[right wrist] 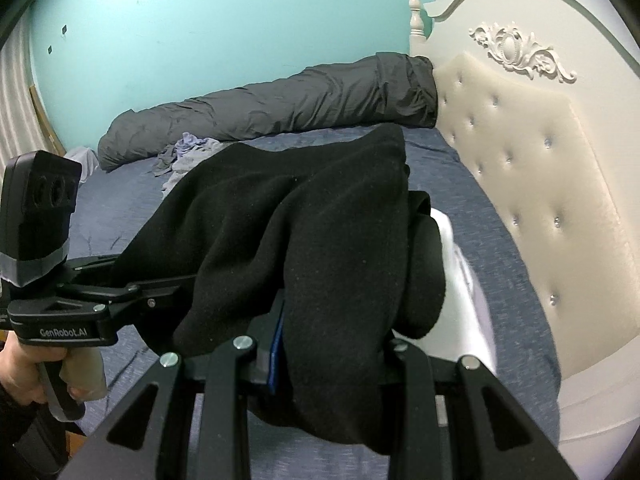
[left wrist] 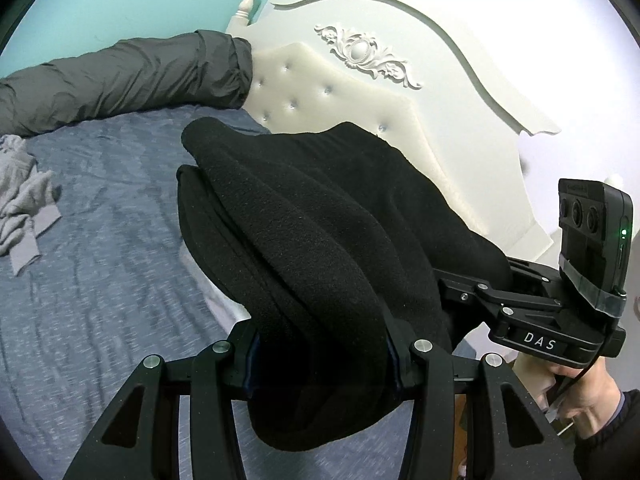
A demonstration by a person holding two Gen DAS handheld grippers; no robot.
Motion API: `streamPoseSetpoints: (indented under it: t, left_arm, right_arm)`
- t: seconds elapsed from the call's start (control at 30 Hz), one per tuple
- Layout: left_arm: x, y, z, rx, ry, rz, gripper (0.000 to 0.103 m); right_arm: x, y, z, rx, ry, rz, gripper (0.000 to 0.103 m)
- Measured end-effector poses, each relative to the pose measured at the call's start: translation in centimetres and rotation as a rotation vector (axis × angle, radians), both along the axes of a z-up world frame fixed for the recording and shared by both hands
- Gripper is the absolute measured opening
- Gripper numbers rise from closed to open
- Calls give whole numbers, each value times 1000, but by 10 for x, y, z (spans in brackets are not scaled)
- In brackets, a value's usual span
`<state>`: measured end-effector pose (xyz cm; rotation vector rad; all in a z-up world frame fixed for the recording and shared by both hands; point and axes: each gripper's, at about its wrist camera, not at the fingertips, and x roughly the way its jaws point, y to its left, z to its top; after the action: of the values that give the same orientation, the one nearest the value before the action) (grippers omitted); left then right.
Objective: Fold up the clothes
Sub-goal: 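Carry the black hoodie with both tools over the folded white clothes stack, then lower the hoodie onto the white clothes stack and open both tools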
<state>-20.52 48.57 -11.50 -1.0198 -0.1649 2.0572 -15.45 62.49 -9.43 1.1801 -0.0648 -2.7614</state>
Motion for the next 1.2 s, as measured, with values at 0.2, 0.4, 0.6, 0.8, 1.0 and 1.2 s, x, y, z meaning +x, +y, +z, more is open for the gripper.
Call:
streamPoseSetpoints:
  t: [0.2,0.4,0.6,0.8,1.0,1.2]
  left_arm:
    - [-2,24,-12,13,-15,7,50]
    - [1,43,-27,10,-37,10,50]
    - [-1,52,-43,-1,-68,20,50]
    - [-1,52,-62,-9,-96,41,50]
    - [-2,49,-79,7,-139,54,51]
    - [-7,43,-80,27,-182,56,56]
  right_arm:
    - [-3,26,-6,21,-7,11,29]
    - [-4,47,-20,32,-34,14,29]
    - [-15,58,-38,42,-69,12,29]
    - [-20,62,-56,47,-104,14,29]
    - [-22,71,-74,28,-150,11,31]
    - [-12,85,-75,-73,-118,-50,41]
